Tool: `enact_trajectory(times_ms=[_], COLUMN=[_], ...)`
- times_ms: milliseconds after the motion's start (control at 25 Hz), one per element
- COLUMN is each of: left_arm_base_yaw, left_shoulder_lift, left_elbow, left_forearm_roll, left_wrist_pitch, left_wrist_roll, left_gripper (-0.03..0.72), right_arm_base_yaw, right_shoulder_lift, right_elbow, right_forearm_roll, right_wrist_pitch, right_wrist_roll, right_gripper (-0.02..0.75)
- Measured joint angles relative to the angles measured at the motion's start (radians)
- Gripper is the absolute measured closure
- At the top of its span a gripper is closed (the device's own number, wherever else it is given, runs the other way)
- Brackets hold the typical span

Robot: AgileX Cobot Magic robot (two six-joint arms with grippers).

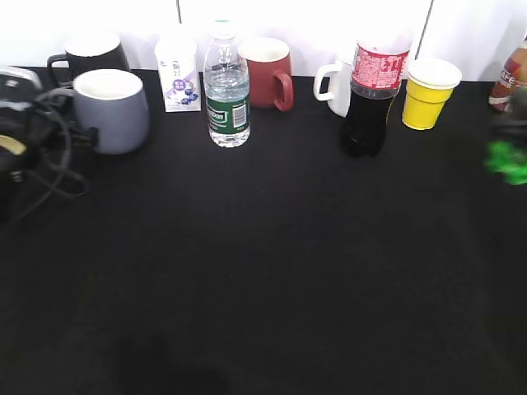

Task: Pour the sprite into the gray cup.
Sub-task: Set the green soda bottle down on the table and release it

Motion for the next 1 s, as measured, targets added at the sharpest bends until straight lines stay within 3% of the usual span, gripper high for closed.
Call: enact_trajectory(times_ms=[80,320,440,520,600,800,920,1000], left_arm_base_yaw=[0.0,0.001,-0.008,-0.009,-0.011,-0.021,-0.084,-0.126], left_shoulder_lift=[0.055,0.103,0.103,0.103,0.102,-0.022,-0.167,-0.248], left_elbow=[-0.052,-0.104,-0.103,-0.071,-0.03,0.098,0.199,0.216], left_forearm_roll=[-0.009,-0.02,-0.024,-0.029,-0.031,-0.035,-0.081,-0.117], left_wrist_pitch=[-0.004,-0.026,-0.048,-0.057,-0.074,-0.073,-0.075,-0.046], left_wrist_roll=[-0.003,-0.026,-0.041,-0.045,-0.049,-0.049,-0.049,-0.049], left_gripper=[0.63,0.628,0.559,0.467,0.426,0.419,0.419,0.419], right_arm_base_yaw=[-0.062,-0.069,-0.069,-0.069,-0.069,-0.108,-0.199,-0.217], right_shoulder_lift=[0.0,0.0,0.002,0.028,0.065,0.165,0.26,0.323], right_elbow=[-0.036,-0.104,-0.133,-0.145,-0.165,-0.283,-0.367,-0.405], right_forearm_roll=[-0.034,-0.103,-0.104,-0.109,-0.118,-0.135,-0.298,-0.368], right_wrist_pitch=[0.0,0.06,0.074,0.084,0.09,0.115,0.123,0.117], right_wrist_roll=[0.0,-0.011,-0.027,-0.032,-0.032,-0.063,0.037,0.095], right_gripper=[0.315,0.315,0.315,0.316,0.316,0.318,0.318,0.318])
